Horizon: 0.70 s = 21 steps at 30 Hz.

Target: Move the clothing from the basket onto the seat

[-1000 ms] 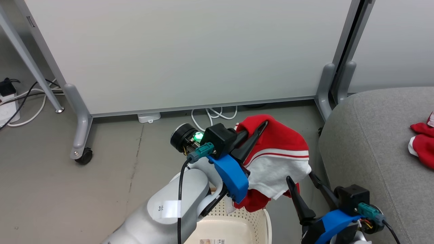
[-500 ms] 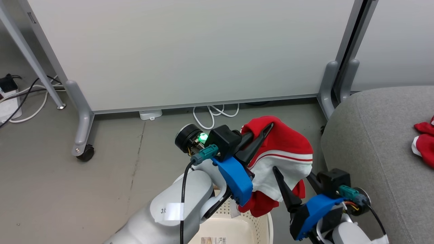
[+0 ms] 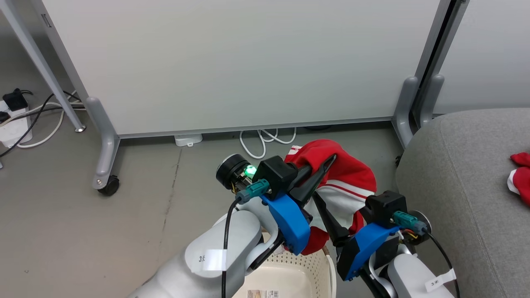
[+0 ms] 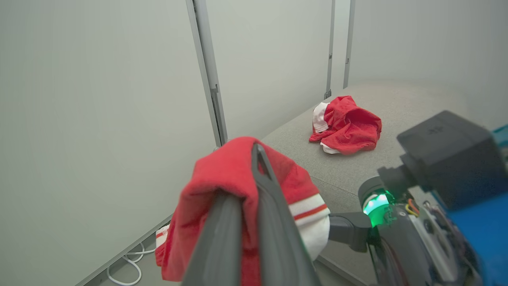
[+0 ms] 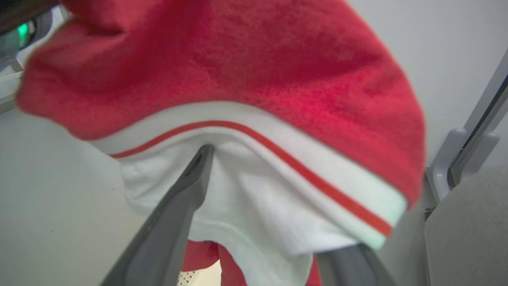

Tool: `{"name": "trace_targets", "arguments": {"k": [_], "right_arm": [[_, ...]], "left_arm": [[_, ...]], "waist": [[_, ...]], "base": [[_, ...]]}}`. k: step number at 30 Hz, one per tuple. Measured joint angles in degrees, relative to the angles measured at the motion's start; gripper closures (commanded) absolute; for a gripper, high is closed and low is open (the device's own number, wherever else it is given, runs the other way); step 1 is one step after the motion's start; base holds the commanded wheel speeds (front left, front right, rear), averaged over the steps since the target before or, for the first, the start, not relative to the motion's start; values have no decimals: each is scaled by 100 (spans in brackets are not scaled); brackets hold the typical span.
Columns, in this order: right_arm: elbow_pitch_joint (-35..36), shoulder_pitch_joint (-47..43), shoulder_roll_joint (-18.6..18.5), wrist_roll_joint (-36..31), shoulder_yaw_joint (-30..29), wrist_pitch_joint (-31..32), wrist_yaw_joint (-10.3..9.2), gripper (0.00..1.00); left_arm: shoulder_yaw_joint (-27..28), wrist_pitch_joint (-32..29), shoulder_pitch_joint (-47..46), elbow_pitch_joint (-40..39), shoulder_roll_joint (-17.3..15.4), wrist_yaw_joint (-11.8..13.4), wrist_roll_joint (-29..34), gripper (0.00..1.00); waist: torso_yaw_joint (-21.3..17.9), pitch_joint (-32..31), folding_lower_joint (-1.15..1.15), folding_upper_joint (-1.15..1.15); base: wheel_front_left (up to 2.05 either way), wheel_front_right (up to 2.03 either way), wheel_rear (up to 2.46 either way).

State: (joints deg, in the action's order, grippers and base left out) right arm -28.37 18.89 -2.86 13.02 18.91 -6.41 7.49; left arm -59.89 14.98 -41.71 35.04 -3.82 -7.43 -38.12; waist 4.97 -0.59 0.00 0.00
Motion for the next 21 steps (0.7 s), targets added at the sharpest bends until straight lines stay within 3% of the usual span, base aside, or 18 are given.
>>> {"name": "trace_targets", "arguments": {"k": [1,2,3,21], "right_arm": [[-31,15,0,20,7,-15,0,67],[-63,44,0,24,11,-30,0,93],[-85,82,0,24,14,-80,-1,100],[-256,144,0,23,34,-200,0,100]], "left_arm": [[-1,1,0,0,-1,0,-8,100],[-2,1,0,0,-2,0,-12,100],[-4,1,0,0,-2,0,-12,100],[0,1,22,44,-22,0,-31,100]], "waist": [[4,-4,0,0],[7,-7,0,0],[9,-10,0,0],[-124,-58,0,0]], "base": [[0,0,0],[0,0,0],[0,0,0],[0,0,0]]}}
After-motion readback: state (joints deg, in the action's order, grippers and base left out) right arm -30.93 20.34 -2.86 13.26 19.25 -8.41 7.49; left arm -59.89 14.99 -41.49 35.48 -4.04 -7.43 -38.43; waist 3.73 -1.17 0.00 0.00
